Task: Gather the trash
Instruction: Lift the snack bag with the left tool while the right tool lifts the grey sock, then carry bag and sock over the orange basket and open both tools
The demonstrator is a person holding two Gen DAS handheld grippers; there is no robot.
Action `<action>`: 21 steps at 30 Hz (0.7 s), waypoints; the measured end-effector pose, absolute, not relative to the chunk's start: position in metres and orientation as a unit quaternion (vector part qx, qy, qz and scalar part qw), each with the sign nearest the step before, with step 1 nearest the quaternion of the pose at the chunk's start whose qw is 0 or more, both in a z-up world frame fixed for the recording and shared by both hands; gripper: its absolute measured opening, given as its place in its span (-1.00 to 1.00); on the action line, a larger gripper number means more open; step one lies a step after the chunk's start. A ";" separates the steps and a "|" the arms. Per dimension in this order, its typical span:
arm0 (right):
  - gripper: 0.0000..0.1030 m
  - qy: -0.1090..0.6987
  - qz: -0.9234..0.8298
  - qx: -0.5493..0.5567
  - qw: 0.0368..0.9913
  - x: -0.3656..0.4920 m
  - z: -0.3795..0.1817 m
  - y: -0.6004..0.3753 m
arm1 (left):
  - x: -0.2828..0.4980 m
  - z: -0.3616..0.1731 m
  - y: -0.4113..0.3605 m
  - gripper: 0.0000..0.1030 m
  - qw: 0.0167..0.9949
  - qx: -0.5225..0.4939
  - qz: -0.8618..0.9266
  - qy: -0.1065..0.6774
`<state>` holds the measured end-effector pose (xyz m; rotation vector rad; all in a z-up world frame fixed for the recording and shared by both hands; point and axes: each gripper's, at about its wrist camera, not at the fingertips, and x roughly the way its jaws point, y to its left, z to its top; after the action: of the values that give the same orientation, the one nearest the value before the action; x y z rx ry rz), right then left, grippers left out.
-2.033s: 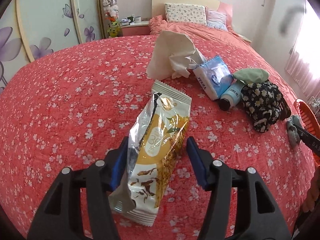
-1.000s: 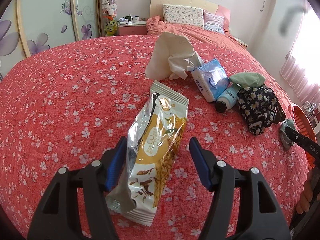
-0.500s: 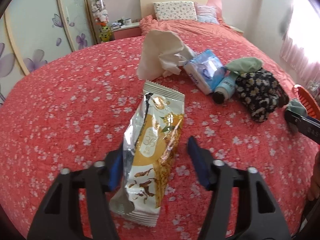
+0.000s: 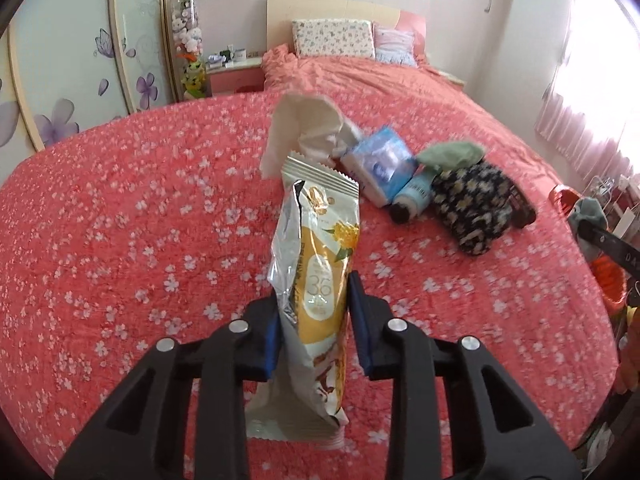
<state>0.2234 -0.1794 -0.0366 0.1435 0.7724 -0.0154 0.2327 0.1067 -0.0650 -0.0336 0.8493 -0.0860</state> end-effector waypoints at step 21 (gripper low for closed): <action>-0.75 0.285 -0.008 0.107 0.953 0.163 0.033 -0.247 | 0.201 0.043 0.003 -0.45 0.935 -0.029 -0.142 0.323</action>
<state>0.1627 -0.2472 0.0325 0.2168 0.5788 -0.0172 0.2005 0.0026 0.0430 -0.0602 0.6605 -0.2898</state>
